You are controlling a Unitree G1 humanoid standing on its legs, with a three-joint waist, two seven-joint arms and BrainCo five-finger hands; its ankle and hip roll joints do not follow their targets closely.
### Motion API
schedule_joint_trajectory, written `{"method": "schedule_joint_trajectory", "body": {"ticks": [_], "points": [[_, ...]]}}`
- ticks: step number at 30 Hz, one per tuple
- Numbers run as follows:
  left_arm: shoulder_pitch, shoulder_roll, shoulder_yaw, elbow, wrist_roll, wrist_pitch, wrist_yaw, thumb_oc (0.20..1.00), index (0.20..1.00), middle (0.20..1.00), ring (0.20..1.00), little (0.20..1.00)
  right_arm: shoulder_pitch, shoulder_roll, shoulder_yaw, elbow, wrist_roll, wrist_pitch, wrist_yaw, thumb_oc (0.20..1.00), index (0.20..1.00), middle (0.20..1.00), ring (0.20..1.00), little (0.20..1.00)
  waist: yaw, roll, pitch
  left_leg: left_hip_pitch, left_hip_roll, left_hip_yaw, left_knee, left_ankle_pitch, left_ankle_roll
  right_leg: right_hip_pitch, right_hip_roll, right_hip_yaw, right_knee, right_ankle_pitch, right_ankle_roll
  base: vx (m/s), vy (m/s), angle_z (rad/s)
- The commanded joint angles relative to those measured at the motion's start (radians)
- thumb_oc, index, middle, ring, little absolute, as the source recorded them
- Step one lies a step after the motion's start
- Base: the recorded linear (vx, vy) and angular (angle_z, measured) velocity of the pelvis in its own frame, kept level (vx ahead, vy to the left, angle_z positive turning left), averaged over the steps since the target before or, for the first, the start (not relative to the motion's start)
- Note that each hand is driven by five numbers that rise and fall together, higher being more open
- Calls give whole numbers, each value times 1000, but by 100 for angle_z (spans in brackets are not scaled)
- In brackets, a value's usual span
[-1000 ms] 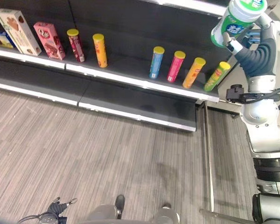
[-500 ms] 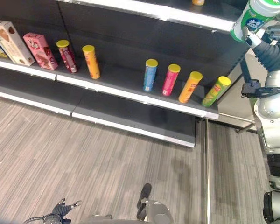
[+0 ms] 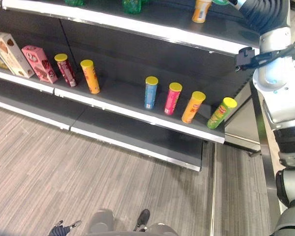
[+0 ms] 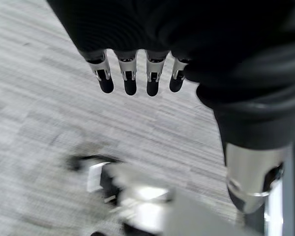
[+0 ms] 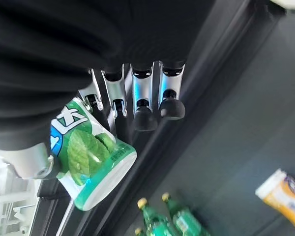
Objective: Put the goods on the table back onto the shelves and tidy them up.
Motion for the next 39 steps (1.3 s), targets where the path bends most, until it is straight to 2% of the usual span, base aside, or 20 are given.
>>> {"method": "schedule_joint_trajectory", "body": {"ticks": [1, 5, 6, 9, 11, 12, 13, 14, 15, 16, 17, 19, 20, 21, 22, 26, 30, 39], "points": [[-3, 65, -29, -11, -5, -11, 16, 1000, 1000, 1000, 1000, 1000, -39, -62, -41, -7, 31, -20, -9, 200, 200, 200, 200, 200, 50, 29, 2, 11, -54, -96, -247, 139, 7, 93, -122, 126, 27, -151, 173, 276, 219, -8], [-4, 56, -37, 8, -6, -19, 15, 1000, 1000, 1000, 1000, 1000, -66, -45, -16, 18, 37, -19, 3, 200, 200, 200, 200, 200, 39, 44, -18, 46, -58, -140, -271, 150, 1, 113, -140, 146, 48, -158, 193, 246, 271, -47], [-14, 56, -31, 42, -1, -20, 20, 1000, 1000, 1000, 1000, 1000, -70, -39, -6, 32, 25, -10, 10, 200, 200, 200, 200, 200, 31, 41, -34, 66, -74, -143, -267, 134, 7, 113, -173, 165, 63, -148, 209, 211, 309, -47], [-17, 57, -22, 53, 1, -19, 27, 1000, 1000, 1000, 1000, 1000, -64, -38, -8, 38, 19, -4, 14, 200, 200, 200, 200, 200, 29, 36, -45, 83, -81, -126, -272, 123, 18, 113, -196, 172, 70, -139, 224, 162, 251, -35], [-25, 74, -11, 60, 14, -19, 40, 1000, 1000, 1000, 1000, 1000, -36, -32, -13, 41, -11, 15, 23, 200, 200, 200, 200, 200, 18, 27, -67, 126, -120, -77, -262, 72, 70, 71, -286, 193, 192, -97, 264, 227, 430, -24], [-25, 74, -11, 60, 14, -20, 40, 1000, 1000, 1000, 1000, 1000, -35, -32, -14, 41, -11, 15, 23, 200, 200, 200, 200, 200, 20, 25, -67, 125, -122, -75, -260, 71, 72, 68, -289, 196, 196, -98, 266, 174, 404, -22], [-22, 80, -9, 55, 19, -19, 41, 1000, 1000, 1000, 1000, 1000, -40, -33, -10, 47, -21, 24, 23, 200, 200, 200, 200, 200, 6, 27, -58, 148, -148, -60, -248, 52, 97, 26, -335, 209, 304, -10, 271, 69, 268, -9], [-26, 85, -13, 53, 21, -20, 40, 1000, 1000, 1000, 1000, 1000, -45, -36, -6, 51, -19, 24, 23, 200, 200, 200, 200, 200, 0, 30, -49, 154, -156, -55, -244, 46, 108, 1, -350, 217, 360, 17, 266, 66, 266, -6], [-26, 84, -12, 53, 21, -20, 40, 1000, 1000, 1000, 1000, 1000, -47, -36, -5, 52, -19, 23, 23, 200, 200, 200, 200, 200, 1, 29, -49, 152, -158, -53, -243, 46, 109, -3, -352, 221, 366, 15, 267, 25, 155, -10], [-35, 93, -19, 56, 24, -20, 39, 1000, 1000, 1000, 1000, 1000, -47, -35, -6, 70, -19, 19, 17, 200, 200, 200, 200, 200, -7, 35, -42, 159, -159, -52, -238, 39, 116, -20, -361, 223, 411, 28, 256, 53, 142, -9], [-41, 107, -17, 58, 25, -20, 40, 1000, 1000, 1000, 1000, 1000, -51, -34, 12, 97, -23, 24, 29, 200, 200, 200, 200, 200, -13, 43, -32, 181, -148, -45, -243, 29, 119, -53, -377, 198, 446, 36, 240, 73, 120, 0], [-50, 118, -12, 48, 12, -25, 44, 1000, 1000, 1000, 1000, 1000, -81, -63, 46, 115, -19, 34, 39, 200, 200, 200, 200, 200, -21, 41, -26, 189, -135, -37, -252, 23, 112, -77, -366, 152, 356, 4, 236, 63, -17, -2], [-50, 116, -11, 48, 12, -25, 43, 1000, 1000, 1000, 1000, 1000, -87, -63, 51, 117, -18, 33, 39, 200, 200, 200, 200, 200, -23, 45, -24, 191, -131, -39, -253, 22, 109, -72, -362, 148, 352, 4, 233, 68, -116, -8], [-61, 129, -9, 47, 13, -26, 44, 1000, 1000, 1000, 1000, 1000, -85, -88, 49, 133, -18, 45, 35, 200, 200, 200, 200, 200, -38, 35, -16, 188, -127, -35, -243, 12, 104, -71, -321, 156, 216, -39, 251, 48, -104, 1], [-54, 123, -3, 42, 12, -24, 44, 1000, 1000, 1000, 1000, 1000, -80, -82, 47, 122, -20, 42, 38, 200, 200, 200, 200, 200, -39, 30, -15, 184, -131, -35, -237, 12, 101, -63, -312, 159, 187, -32, 256, 74, -123, 3], [-59, 108, 11, 55, 3, -24, 51, 1000, 1000, 1000, 1000, 1000, -49, -90, 33, 76, -16, 41, 51, 200, 200, 200, 200, 200, -48, 19, -28, 191, -115, -28, -238, 7, 90, -46, -286, 171, 135, -18, 265, 69, -79, 8], [-54, 91, 6, 63, 6, -24, 41, 1000, 1000, 1000, 1000, 1000, -12, -124, 49, 41, 14, 36, 102, 200, 200, 200, 200, 200, -55, 9, -47, 198, -86, -26, -246, 9, 70, -18, -261, 169, 87, -28, 256, 63, -84, -4], [-54, 79, -15, 78, 14, -24, 30, 1000, 1000, 1000, 1000, 1000, -52, -117, 160, 78, 91, 39, 177, 200, 200, 200, 200, 200, -65, 11, -52, 214, -58, -8, -263, 19, 48, 8, -251, 161, 63, -39, 250, 21, -37, -5]]}}
